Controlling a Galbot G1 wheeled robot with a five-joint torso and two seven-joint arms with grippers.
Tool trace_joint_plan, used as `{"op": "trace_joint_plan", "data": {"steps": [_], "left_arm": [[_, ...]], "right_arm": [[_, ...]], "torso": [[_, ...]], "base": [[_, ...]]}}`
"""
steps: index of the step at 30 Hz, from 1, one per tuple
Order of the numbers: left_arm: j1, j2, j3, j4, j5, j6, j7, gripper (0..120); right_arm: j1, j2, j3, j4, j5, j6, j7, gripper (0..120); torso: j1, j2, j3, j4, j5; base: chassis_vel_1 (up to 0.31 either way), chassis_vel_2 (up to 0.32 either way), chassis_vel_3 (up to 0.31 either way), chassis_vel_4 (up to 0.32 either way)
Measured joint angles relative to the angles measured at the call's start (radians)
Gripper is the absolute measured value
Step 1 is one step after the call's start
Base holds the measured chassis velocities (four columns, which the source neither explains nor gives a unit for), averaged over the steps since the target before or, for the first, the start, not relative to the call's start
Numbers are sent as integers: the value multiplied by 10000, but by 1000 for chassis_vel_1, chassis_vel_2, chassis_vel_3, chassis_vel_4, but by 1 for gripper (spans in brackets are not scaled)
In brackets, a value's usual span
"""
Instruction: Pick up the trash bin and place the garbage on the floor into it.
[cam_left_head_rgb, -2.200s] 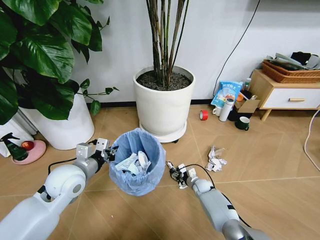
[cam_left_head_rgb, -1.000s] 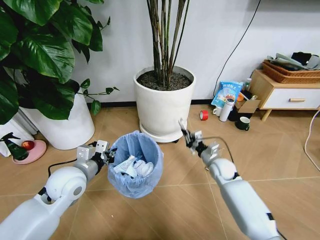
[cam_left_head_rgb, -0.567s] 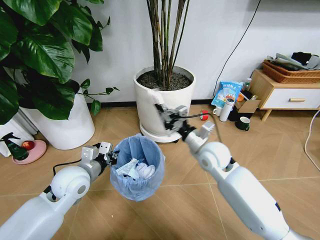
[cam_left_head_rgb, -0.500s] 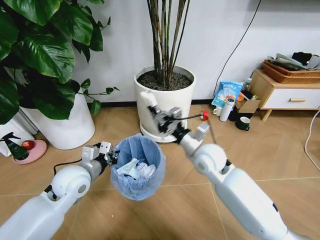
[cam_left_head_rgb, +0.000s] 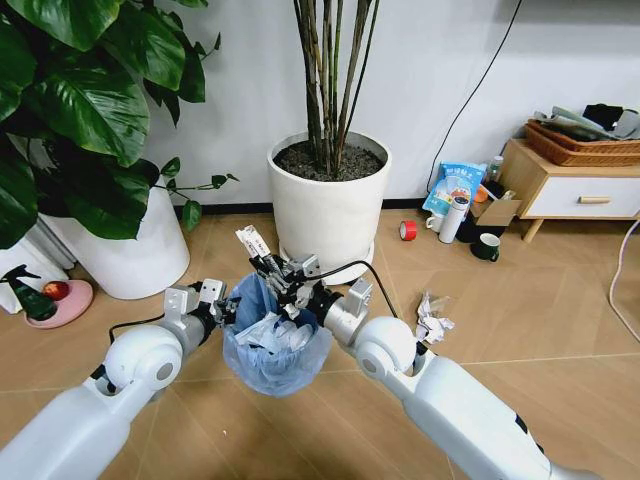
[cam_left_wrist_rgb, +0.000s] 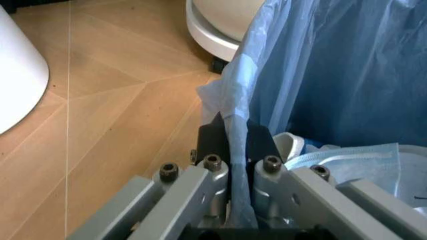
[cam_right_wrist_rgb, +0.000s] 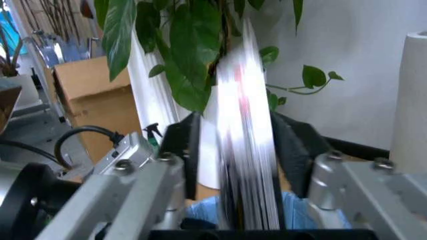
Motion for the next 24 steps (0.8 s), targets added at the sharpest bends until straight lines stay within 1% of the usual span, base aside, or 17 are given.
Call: {"op": "trace_joint_plan", "data": {"steps": [2,3,5,6,8,9,10,11,12,14,15,16,17,19,20,24], "left_arm": [[-1,0,0,0,0,0,1,0],[-6,0,0,0,-1,-1,2,0],[-12,-6,0,1,-3,-1,3,0],[-12,-6,0,1,-3,-1,3,0],[-4,-14,-17,-6,-9,0,4,0],[46,1,-80,-35,-9,-4,4,0],[46,1,-80,-35,-9,-4,4,0],[82,23,-136,-53,-9,-7,3,0],[102,29,-174,-67,-5,-10,0,0],[140,33,-231,-91,15,-19,0,0],[156,33,-246,-107,23,-22,-1,0],[156,33,-246,-107,23,-22,-1,0],[170,30,-257,-128,31,-26,-1,0],[191,23,-263,-167,45,-30,-1,0],[191,23,-263,-167,45,-30,-1,0],[225,4,-272,-268,60,-43,-13,0]], "right_arm": [[-5,1,-3,-6,-17,4,0,41],[-14,7,-8,-17,-44,14,-2,50],[-31,21,-18,-19,-68,19,-4,58],[-31,21,-18,-19,-68,19,-4,58],[-36,40,-14,0,-85,23,0,68],[-43,88,181,40,-93,21,83,73],[-43,88,181,40,-93,21,83,73],[-94,122,543,81,-107,-41,266,78],[-149,116,844,101,-122,-145,478,79],[-292,-11,1598,81,-172,-352,938,91],[-371,-116,1978,7,-264,-451,1091,94],[-371,-116,1978,7,-264,-451,1091,94],[-467,-253,2430,-173,-381,-512,1185,98],[-640,-508,3266,-794,-574,-558,1314,100],[-640,-508,3266,-794,-574,-558,1314,100],[-880,-752,4475,-3035,-794,-555,1347,100]], "torso": [[0,0,0,0,0],[0,0,0,0,0],[0,0,0,0,0],[0,0,0,0,0],[0,0,0,0,-1],[0,0,0,1,0],[0,0,0,1,0],[0,0,0,2,0],[0,0,0,3,1],[0,0,0,1,1],[0,0,0,1,1],[0,0,0,1,1],[0,0,0,0,2],[0,0,0,-3,2],[0,0,0,-3,2],[1,0,0,-4,5]], "base": [[0,0,0,0],[0,0,0,0],[0,0,0,0],[0,0,0,0],[0,0,0,0],[0,0,0,0],[0,0,0,0],[0,0,0,0],[0,0,0,0],[0,0,0,0],[0,0,0,0],[0,0,0,0],[0,0,0,0],[0,0,0,0],[0,0,0,0],[0,0,0,0]]}}
